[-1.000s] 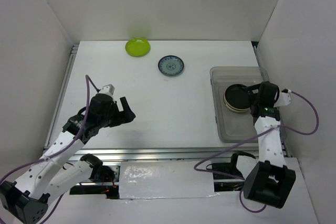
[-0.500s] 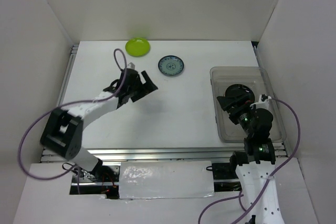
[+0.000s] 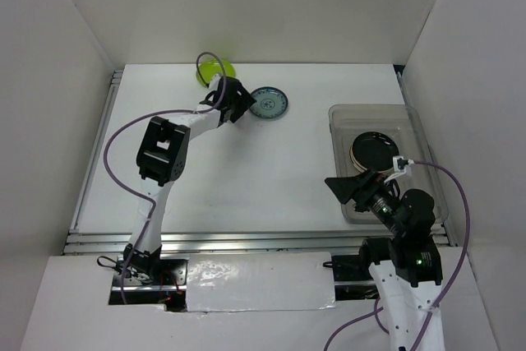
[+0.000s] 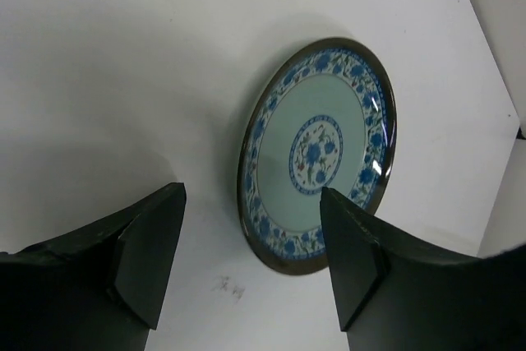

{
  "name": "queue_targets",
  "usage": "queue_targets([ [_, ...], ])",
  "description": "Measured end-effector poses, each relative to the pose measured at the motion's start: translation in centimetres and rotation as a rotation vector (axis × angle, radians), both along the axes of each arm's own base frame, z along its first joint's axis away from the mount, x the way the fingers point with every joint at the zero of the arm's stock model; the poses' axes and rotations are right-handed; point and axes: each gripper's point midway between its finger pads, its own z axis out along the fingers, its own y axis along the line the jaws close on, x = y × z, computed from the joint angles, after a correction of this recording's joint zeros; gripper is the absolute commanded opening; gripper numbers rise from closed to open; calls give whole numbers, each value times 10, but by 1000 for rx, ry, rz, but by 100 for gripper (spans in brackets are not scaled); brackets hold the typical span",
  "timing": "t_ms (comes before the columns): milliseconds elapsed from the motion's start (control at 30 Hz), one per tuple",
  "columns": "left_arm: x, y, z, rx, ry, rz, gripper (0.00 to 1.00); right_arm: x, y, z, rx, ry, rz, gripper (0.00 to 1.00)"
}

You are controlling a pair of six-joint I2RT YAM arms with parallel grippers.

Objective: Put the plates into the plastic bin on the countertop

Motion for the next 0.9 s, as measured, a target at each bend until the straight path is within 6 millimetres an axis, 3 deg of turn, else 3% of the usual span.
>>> queue_targets([
  [233, 22, -7, -13, -1, 7, 25, 47, -14, 1, 14, -49, -37, 29, 100],
  [300, 25, -9, -17, -7, 9, 27, 44, -15, 2, 13, -55, -37, 38, 100],
  [367, 28, -10, -18, -17, 2, 23, 16, -17, 2, 11, -58, -31, 44, 100],
  [433, 29, -12, -23, -36, 8, 22, 0, -18, 2, 10, -59, -29, 47, 100],
  [533, 25, -11, -23, -45, -2, 26, 0, -19, 3, 9, -59, -28, 51, 100],
  [633, -8, 5, -18, -10, 22, 54, 0, -16, 4, 3, -65, -16, 64, 100],
  [733, -74, 28, 0, 82, 79, 57, 0, -6, 6, -6, -73, 27, 77, 100],
  [800, -114, 27, 29, 117, 59, 5, 0, 5, 7, -14, -78, 68, 84, 100],
  [900, -165, -2, 79, 120, -35, -151, 0, 28, 13, -27, -94, 137, 120, 100],
])
